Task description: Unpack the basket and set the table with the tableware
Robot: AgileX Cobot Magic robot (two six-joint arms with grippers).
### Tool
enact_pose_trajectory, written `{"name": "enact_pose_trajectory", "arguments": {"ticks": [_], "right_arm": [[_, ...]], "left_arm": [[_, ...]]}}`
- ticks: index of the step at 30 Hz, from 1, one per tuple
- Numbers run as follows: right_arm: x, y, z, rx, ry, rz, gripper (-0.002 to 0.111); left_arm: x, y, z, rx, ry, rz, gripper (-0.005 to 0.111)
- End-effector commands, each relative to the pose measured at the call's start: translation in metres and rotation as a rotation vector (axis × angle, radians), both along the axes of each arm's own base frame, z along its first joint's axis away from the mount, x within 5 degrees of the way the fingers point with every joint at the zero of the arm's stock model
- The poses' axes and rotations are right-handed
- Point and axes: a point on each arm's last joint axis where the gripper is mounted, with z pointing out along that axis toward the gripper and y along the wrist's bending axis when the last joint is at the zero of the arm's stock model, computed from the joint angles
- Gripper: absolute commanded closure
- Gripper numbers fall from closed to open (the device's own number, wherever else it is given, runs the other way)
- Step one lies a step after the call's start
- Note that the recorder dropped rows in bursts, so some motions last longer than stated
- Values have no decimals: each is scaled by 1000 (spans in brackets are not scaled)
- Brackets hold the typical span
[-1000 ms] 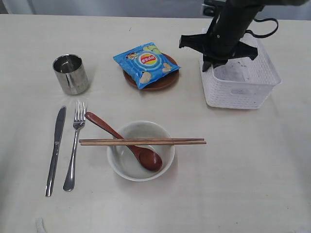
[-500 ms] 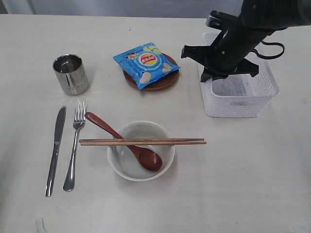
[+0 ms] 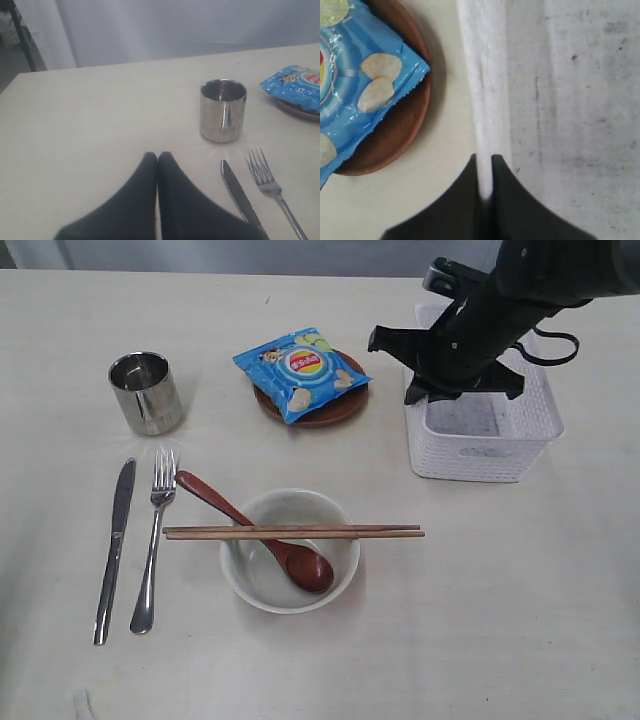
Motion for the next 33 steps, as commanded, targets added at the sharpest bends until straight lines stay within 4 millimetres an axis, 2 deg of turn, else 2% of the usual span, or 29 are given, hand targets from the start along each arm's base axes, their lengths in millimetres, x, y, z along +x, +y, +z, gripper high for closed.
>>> {"name": "enact_pose_trajectory", "arguments": {"ticks": [1,4,7,10,12,17,20,23,25,26,29,33], "right_arm": [[1,0,0,18,-22,0,96],[2,-1,1,11,-32,16,74],[3,-3,5,33,-36,-6,58],[3,-5,18,47,-71,-12,56],[4,-10,34,54,-113,-10,56],[6,-33,94,73,-215,-1,56],[-3,-45,136,53,-285,82,63],[-25,-50,173,8,-380,202,85],[-42,-52,191,-3,-443,251,103],[-49,-52,197,11,-466,243,108],[-81,-59,211,37,-614,234,109],[-137,-71,222,12,-829,220,109]], "left_arm": [[0,0,-1,-2,0,-5,107],[0,0,-1,-2,0,-5,107],[0,0,-1,2,0,-4,107],[0,0,-1,2,0,-4,107],[0,0,-1,2,0,-4,107],[0,0,-1,2,0,-4,107],[0,0,-1,2,0,-4,107],[0,0,-1,2,0,-4,107],[0,0,-1,2,0,-4,107],[0,0,-1,2,0,-4,107],[0,0,-1,2,0,-4,107],[0,0,-1,2,0,-4,107]]}}
